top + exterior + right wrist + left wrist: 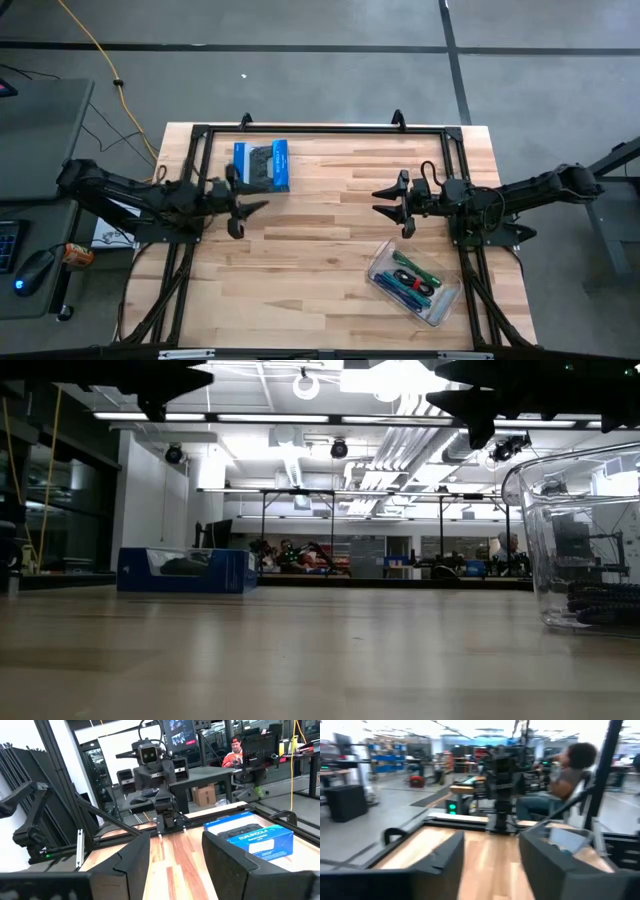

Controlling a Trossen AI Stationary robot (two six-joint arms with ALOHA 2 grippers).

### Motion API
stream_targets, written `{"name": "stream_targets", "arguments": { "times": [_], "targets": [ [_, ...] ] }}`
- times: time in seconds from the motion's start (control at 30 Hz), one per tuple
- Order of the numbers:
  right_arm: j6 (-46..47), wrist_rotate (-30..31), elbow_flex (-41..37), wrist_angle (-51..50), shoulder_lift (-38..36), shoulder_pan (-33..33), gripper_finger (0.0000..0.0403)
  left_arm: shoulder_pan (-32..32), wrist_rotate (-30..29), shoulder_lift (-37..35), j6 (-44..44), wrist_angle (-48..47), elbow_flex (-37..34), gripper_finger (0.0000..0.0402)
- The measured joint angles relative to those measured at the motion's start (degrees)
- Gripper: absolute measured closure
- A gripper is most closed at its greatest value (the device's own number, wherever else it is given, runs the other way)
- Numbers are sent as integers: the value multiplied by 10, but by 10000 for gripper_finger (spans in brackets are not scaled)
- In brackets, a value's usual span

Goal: Pick and place USB-C Cables
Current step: Return to Home Position

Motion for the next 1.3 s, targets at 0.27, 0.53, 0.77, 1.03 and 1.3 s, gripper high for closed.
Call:
{"name": "stream_targets", "arguments": {
  "times": [0.27,0.53,0.77,1.03,1.3],
  "targets": [
    [0,0,0,-1,0,0,231,29,-7,-157,5,-140,0,391],
    [0,8,0,-1,0,0,231,99,146,-211,29,-96,-54,399],
    [-1,9,0,-3,0,0,231,185,255,-221,3,-77,-103,401],
    [-1,9,0,-5,0,0,231,194,273,-271,-15,-78,-138,402],
    [3,8,1,-31,0,0,231,162,240,-329,-25,-106,-180,401]
  ]
}}
